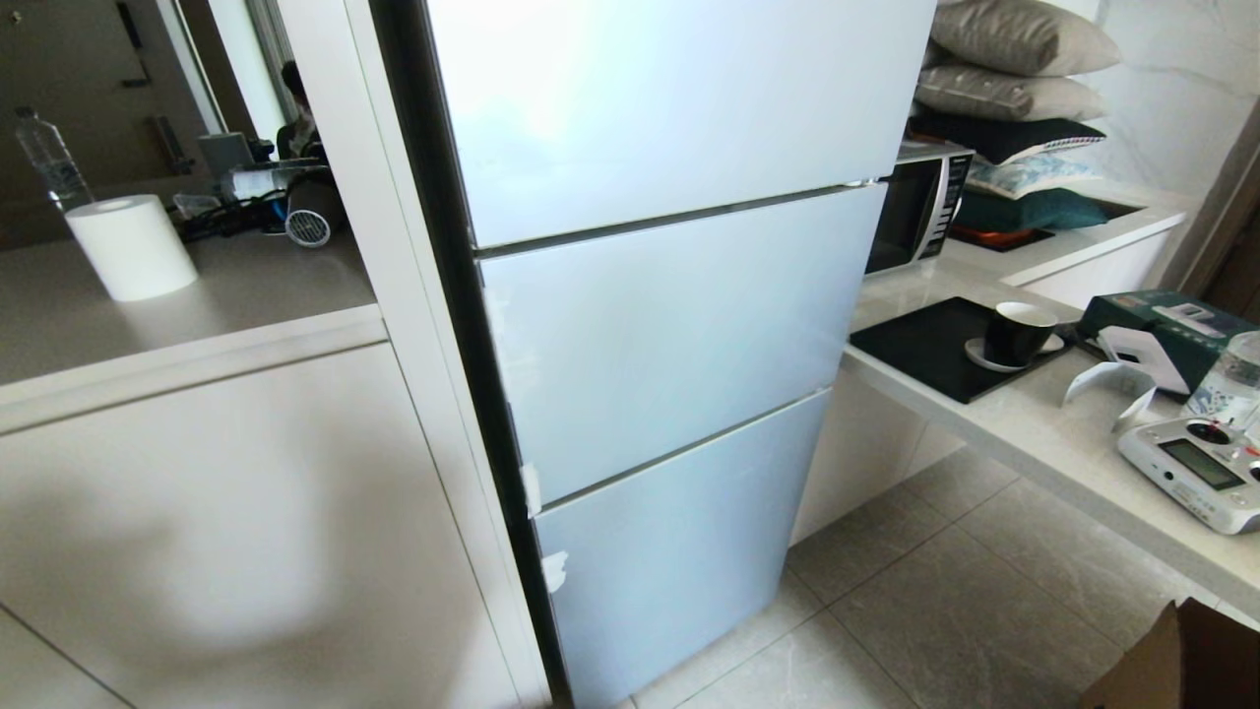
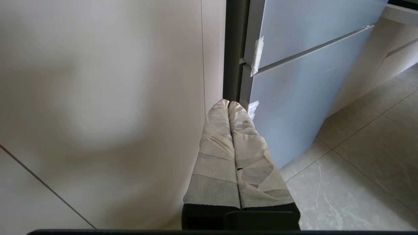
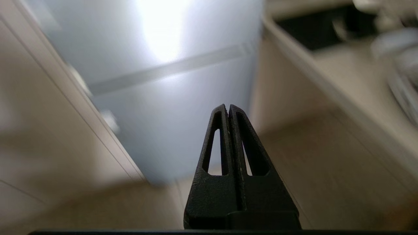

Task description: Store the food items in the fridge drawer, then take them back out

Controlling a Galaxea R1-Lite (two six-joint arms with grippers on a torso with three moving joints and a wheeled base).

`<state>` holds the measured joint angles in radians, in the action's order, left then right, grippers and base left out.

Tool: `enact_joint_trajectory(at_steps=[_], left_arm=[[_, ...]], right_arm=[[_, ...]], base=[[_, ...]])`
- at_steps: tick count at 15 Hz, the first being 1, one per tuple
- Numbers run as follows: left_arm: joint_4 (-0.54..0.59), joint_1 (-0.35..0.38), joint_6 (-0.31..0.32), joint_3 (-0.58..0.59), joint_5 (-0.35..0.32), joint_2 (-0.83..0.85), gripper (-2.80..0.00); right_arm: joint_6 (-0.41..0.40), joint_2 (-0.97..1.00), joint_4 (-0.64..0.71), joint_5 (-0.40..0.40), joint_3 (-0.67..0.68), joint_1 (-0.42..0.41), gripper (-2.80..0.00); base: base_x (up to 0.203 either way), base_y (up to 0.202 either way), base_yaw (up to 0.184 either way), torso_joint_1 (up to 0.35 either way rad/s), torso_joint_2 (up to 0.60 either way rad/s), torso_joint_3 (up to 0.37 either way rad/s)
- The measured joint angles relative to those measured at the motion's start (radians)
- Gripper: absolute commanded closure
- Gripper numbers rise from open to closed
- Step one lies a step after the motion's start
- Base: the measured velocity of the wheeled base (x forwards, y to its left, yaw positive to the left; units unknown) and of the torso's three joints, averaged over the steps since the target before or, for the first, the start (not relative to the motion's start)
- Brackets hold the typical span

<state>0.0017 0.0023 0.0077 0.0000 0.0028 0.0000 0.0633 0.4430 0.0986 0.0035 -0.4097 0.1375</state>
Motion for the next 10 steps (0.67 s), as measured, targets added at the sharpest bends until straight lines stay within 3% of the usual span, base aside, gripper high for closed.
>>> enact_joint_trajectory(at_steps=[3,5,7,9,10], left_arm=[[0.0,0.001,0.0,0.0,0.0,0.0,0.0],[0.0,0.0,0.0,0.0,0.0,0.0,0.0],[0.0,0.0,0.0,0.0,0.0,0.0,0.0],[0.0,0.0,0.0,0.0,0.0,0.0,0.0],[0.0,0.0,0.0,0.0,0.0,0.0,0.0]], right_arm=[[-0.1,-0.262,0.11,0.07,0.23,-0.101,0.0],[-0.135,-0.364,0.031,0.096,0.311,-0.126,0.0],[-0.126,-0.412,-0.13,0.085,0.381,-0.135,0.0],[-0.1,-0.432,-0.165,0.073,0.403,-0.138,0.0],[-0.081,-0.439,-0.17,0.029,0.407,-0.139,0.0]], base=[[0.0,0.0,0.0,0.0,0.0,0.0],[0.0,0.0,0.0,0.0,0.0,0.0],[0.0,0.0,0.0,0.0,0.0,0.0],[0.0,0.0,0.0,0.0,0.0,0.0],[0.0,0.0,0.0,0.0,0.0,0.0]])
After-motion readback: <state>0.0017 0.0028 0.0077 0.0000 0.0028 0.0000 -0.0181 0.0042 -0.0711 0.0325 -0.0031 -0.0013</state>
